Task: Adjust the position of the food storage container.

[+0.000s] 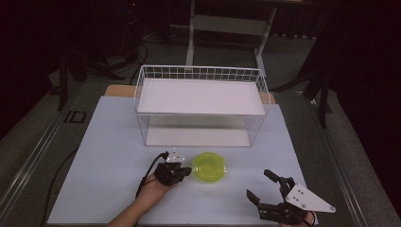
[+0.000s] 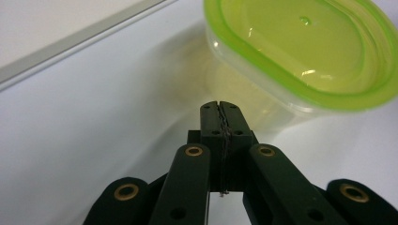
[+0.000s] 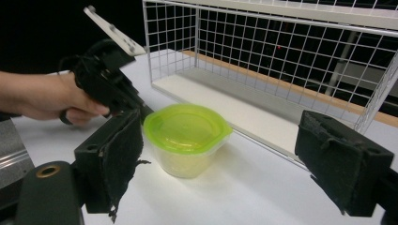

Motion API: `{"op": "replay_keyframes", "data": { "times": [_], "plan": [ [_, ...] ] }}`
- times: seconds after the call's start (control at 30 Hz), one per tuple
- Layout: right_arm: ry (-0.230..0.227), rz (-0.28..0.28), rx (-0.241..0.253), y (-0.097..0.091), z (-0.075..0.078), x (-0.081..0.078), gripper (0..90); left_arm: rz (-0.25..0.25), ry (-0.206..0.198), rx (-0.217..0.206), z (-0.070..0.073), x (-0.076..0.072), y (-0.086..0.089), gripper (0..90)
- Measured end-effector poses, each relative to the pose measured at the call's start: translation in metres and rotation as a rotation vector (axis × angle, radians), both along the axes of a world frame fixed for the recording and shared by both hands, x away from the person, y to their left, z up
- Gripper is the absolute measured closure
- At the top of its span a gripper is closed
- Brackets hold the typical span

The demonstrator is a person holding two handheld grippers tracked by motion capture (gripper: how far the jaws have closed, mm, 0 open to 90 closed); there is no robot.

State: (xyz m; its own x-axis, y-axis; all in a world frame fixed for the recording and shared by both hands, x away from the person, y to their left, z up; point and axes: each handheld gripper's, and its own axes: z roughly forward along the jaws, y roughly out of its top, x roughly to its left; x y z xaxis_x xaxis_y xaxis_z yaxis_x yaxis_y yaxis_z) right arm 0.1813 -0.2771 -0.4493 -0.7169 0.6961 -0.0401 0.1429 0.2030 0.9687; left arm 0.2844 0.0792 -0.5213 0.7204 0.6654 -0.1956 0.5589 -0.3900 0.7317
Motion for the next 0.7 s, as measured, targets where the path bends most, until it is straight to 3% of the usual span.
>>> {"op": "replay_keyframes", "data": {
  "times": [0.27,0.4,0.57,0.7],
  "plan": [
    [0.009,0.011,-0.002,0.003,-0.001,0.000,15.2,-0.026,-0.067,-0.087,0.025,-0.021,0.029,87.1],
    [0.002,0.017,-0.015,0.006,-0.001,-0.001,15.1,-0.043,-0.094,-0.129,0.035,-0.029,0.040,79.3],
    [0.013,0.037,-0.013,0.009,-0.001,-0.001,15.1,-0.059,-0.129,-0.176,0.042,-0.039,0.047,50.4],
    [0.009,0.042,-0.035,0.012,-0.002,-0.001,15.1,-0.085,-0.107,-0.223,0.044,-0.045,0.049,15.7]
  ]
}}
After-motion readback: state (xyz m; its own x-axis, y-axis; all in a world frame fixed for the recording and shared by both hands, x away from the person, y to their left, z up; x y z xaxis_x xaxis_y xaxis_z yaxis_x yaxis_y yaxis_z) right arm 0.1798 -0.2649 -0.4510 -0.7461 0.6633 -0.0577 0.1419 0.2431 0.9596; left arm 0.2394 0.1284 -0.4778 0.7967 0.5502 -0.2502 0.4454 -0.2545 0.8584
